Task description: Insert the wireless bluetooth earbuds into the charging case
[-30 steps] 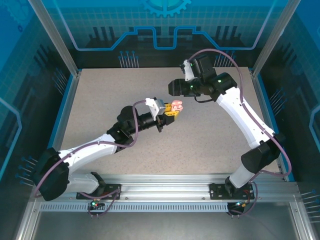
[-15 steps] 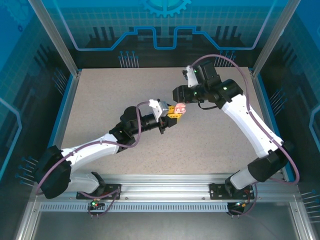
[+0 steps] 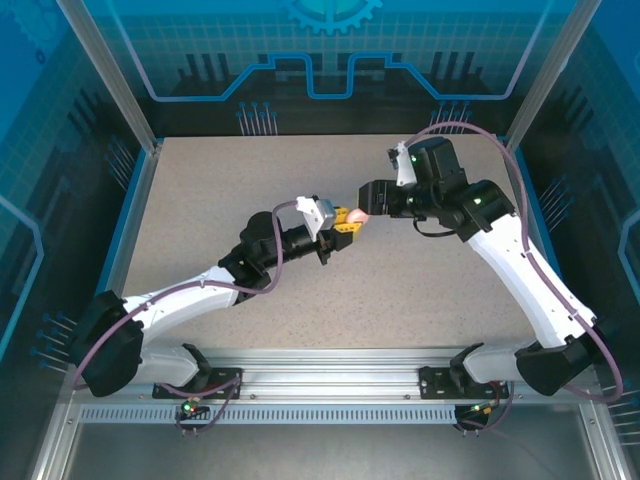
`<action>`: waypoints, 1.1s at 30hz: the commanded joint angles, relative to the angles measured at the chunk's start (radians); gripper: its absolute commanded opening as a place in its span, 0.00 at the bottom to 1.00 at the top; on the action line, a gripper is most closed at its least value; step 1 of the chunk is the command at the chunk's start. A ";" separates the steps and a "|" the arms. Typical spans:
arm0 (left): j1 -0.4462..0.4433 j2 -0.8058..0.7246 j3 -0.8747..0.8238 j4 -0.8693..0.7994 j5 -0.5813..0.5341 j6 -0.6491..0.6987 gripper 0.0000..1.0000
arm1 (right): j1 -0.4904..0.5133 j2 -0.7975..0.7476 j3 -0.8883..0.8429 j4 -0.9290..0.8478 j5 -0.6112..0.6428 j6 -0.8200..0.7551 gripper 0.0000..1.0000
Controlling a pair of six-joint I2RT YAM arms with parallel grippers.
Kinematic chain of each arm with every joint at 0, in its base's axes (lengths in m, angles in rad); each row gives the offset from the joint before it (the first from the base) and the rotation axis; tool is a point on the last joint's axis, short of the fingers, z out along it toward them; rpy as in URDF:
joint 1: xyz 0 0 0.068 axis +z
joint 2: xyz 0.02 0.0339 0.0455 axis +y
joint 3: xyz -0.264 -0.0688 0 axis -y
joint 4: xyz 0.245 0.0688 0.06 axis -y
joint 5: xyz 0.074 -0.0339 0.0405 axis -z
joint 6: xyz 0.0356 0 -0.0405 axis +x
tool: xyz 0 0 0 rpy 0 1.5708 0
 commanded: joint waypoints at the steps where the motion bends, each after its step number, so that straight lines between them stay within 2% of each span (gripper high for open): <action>1: 0.004 -0.011 0.025 0.028 -0.025 -0.013 0.00 | -0.048 -0.038 -0.013 0.007 0.044 0.044 0.68; 9: 0.004 -0.043 -0.030 -0.017 -0.081 -0.066 0.00 | -0.123 -0.103 -0.160 0.060 0.040 0.082 0.71; 17: 0.004 -0.035 -0.113 -0.054 -0.141 -0.234 0.00 | -0.140 -0.158 -0.375 0.117 0.063 0.094 0.71; 24: 0.003 0.058 -0.170 -0.052 -0.195 -0.446 0.00 | -0.146 -0.181 -0.499 0.154 0.053 0.114 0.71; 33: 0.003 0.261 -0.131 -0.055 -0.214 -0.662 0.00 | -0.163 -0.192 -0.536 0.160 0.063 0.107 0.71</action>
